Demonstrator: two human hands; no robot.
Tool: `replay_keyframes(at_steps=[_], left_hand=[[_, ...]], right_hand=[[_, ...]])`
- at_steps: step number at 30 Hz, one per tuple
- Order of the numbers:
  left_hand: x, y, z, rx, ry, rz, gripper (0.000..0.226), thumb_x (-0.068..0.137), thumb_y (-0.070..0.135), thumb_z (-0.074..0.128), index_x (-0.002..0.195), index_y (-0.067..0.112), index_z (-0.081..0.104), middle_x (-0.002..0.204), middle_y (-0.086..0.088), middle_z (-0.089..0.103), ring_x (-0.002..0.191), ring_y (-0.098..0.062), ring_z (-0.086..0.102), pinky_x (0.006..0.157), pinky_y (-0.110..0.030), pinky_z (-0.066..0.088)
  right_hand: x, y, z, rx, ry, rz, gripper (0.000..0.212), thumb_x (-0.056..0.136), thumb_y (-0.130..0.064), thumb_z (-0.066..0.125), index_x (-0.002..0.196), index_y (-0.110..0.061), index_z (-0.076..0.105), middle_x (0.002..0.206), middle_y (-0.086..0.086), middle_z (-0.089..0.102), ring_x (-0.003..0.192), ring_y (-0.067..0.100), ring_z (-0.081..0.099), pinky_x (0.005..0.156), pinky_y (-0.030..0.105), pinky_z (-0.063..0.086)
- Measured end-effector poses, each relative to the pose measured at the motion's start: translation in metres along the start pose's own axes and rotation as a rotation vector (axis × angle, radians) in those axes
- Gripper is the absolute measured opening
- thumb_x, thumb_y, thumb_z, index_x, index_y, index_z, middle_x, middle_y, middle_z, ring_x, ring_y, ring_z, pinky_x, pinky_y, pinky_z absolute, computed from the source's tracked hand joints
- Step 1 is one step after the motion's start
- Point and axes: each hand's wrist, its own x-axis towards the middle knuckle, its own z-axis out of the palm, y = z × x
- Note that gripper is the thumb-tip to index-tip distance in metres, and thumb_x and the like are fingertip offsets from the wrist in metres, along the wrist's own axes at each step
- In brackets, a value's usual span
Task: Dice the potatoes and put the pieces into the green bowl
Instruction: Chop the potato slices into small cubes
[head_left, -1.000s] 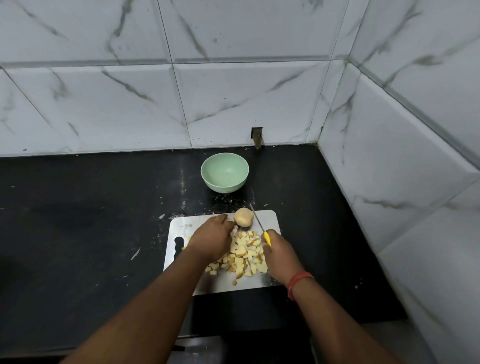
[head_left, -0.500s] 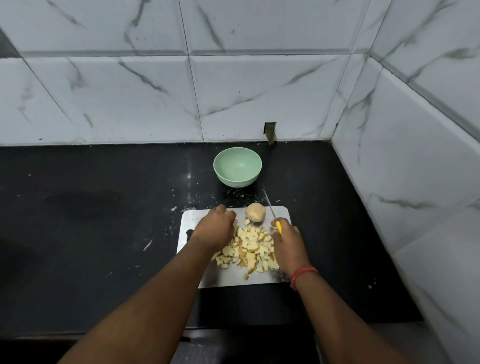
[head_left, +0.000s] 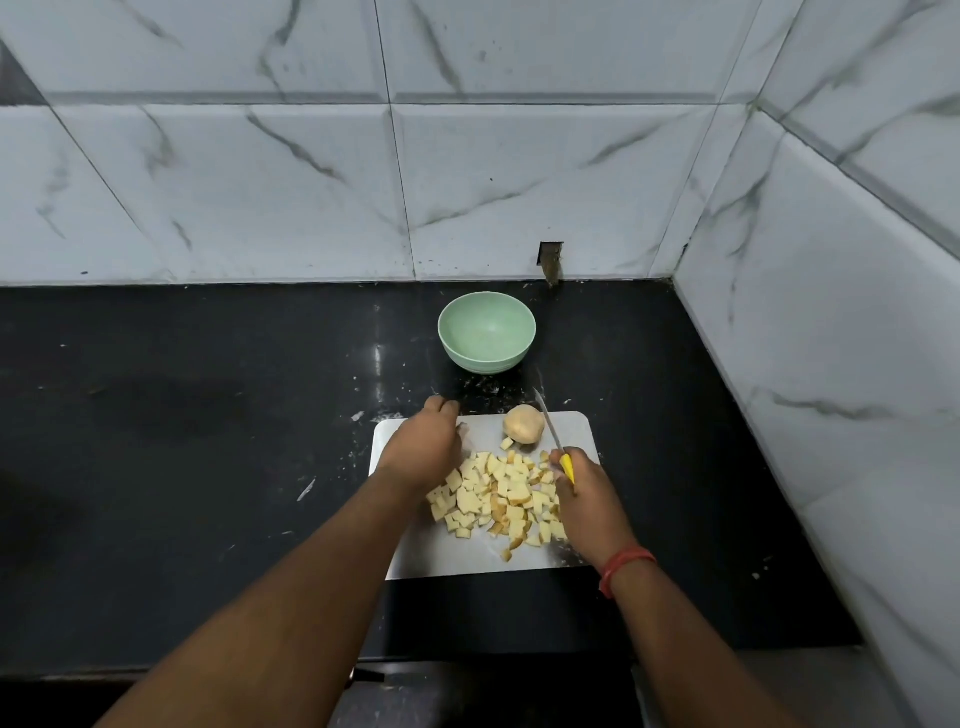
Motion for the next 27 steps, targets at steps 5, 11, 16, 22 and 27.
replay_keyframes(at_steps=[5,11,16,22,27], left_hand=[[-0.002,-0.005,-0.002,-0.251,0.216,-0.140,0.016,0.099,0.010,0.053,0.111,0.006,0.062,0.109,-0.009,0.059,0.095,-0.028,0.061,0.074,-0.032,0.040],[-0.027,0.018,0.001,-0.743,0.378,-0.295,0.032,0.100,0.040,0.062,0.122,0.018,0.067,0.111,0.006,0.070,0.095,-0.007,0.067,0.081,-0.025,0.055],[-0.055,0.036,0.024,-0.907,0.308,-0.342,0.012,0.101,0.044,0.057,0.104,0.036,0.066,0.096,0.015,0.074,0.089,-0.004,0.071,0.088,-0.041,0.059],[-0.058,0.052,0.021,-1.015,0.286,-0.331,0.014,0.104,0.032,0.054,0.097,0.038,0.064,0.097,0.015,0.072,0.096,-0.009,0.070,0.094,-0.041,0.057],[-0.047,0.056,0.020,-1.074,0.276,-0.325,0.013,0.104,0.035,0.054,0.100,0.039,0.066,0.101,0.012,0.074,0.098,-0.008,0.070,0.094,-0.040,0.058]], right_hand=[[-0.001,0.000,-0.002,-0.009,-0.071,-0.014,0.024,0.100,-0.015,0.046,0.120,-0.022,0.056,0.114,-0.003,0.057,0.107,0.011,0.054,0.090,0.028,0.046],[-0.002,0.002,-0.003,0.030,-0.105,0.014,0.024,0.100,-0.014,0.044,0.119,-0.023,0.055,0.111,-0.002,0.059,0.100,0.011,0.057,0.085,0.029,0.049],[0.005,-0.004,-0.006,0.141,-0.024,0.078,0.020,0.101,-0.016,0.043,0.114,-0.023,0.057,0.098,-0.006,0.061,0.082,0.008,0.055,0.068,0.022,0.042],[0.010,-0.009,0.000,0.056,-0.198,0.001,0.023,0.100,-0.015,0.044,0.117,-0.026,0.055,0.104,-0.006,0.061,0.086,0.006,0.055,0.066,0.013,0.037],[0.013,0.003,-0.003,0.104,0.040,0.042,0.023,0.100,-0.016,0.044,0.117,-0.025,0.057,0.107,-0.005,0.061,0.097,0.012,0.059,0.082,0.028,0.049]])
